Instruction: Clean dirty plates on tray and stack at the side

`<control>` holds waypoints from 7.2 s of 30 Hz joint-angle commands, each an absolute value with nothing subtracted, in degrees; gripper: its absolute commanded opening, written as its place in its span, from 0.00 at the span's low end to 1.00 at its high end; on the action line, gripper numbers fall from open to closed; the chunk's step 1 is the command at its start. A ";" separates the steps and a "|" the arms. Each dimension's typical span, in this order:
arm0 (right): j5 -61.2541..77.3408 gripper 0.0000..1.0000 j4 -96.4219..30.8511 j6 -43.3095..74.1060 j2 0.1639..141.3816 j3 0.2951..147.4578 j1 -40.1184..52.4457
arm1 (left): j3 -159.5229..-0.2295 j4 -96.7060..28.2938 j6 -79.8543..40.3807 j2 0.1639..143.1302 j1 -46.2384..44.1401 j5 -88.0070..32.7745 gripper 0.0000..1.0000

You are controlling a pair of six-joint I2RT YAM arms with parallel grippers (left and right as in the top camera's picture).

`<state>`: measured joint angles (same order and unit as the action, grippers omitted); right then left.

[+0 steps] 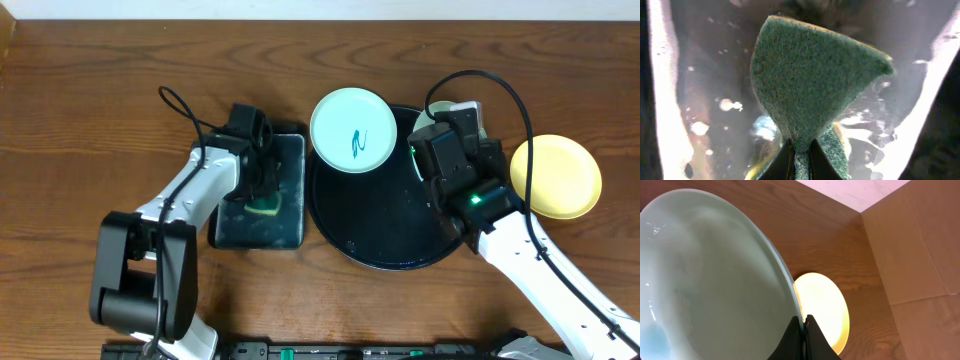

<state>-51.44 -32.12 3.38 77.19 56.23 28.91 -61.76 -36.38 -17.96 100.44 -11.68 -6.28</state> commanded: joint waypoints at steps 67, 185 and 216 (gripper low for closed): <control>-60.62 0.01 -24.91 -1.56 75.96 57.34 29.36 | -60.45 -35.94 -16.32 96.25 -11.42 -5.30 0.08; 19.27 0.45 -36.91 7.33 88.29 68.58 -0.99 | -60.23 -35.51 -16.34 96.25 -11.42 -5.30 0.08; 5.87 0.27 -18.11 9.34 113.71 75.00 15.66 | -60.23 -35.51 -16.34 96.25 -11.42 -5.30 0.07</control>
